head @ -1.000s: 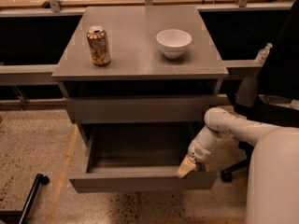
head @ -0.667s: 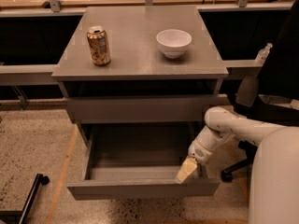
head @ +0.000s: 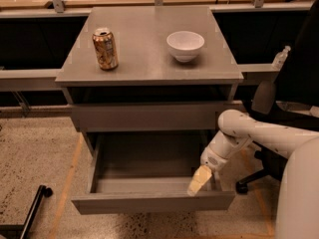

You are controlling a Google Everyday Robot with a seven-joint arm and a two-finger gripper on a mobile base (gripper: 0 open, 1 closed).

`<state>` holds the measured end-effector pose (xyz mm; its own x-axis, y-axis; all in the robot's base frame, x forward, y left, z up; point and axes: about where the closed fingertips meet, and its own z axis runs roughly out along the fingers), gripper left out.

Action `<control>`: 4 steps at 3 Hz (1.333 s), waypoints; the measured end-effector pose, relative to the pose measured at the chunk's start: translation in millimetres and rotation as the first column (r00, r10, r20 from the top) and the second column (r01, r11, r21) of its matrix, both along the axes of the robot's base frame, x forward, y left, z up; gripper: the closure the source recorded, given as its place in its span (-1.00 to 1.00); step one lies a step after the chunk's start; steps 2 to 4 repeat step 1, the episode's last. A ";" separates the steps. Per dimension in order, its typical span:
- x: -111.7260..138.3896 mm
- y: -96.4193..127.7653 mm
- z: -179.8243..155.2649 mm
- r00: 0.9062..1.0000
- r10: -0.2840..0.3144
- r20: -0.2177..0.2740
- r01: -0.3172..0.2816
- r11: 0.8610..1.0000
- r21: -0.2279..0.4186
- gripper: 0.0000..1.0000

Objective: Open middle drawer

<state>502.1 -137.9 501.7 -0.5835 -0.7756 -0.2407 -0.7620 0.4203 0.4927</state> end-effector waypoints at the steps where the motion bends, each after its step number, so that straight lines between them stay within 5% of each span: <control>1: 2.9 0.2 5.3 1.000 0.001 0.019 -0.001 1.000 -0.005 -1.00; 4: 2.9 0.2 5.3 1.000 0.001 0.019 -0.001 1.000 -0.005 -1.00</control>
Offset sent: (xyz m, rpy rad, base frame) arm 0.0000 0.0000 0.0000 0.0000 0.0000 0.0000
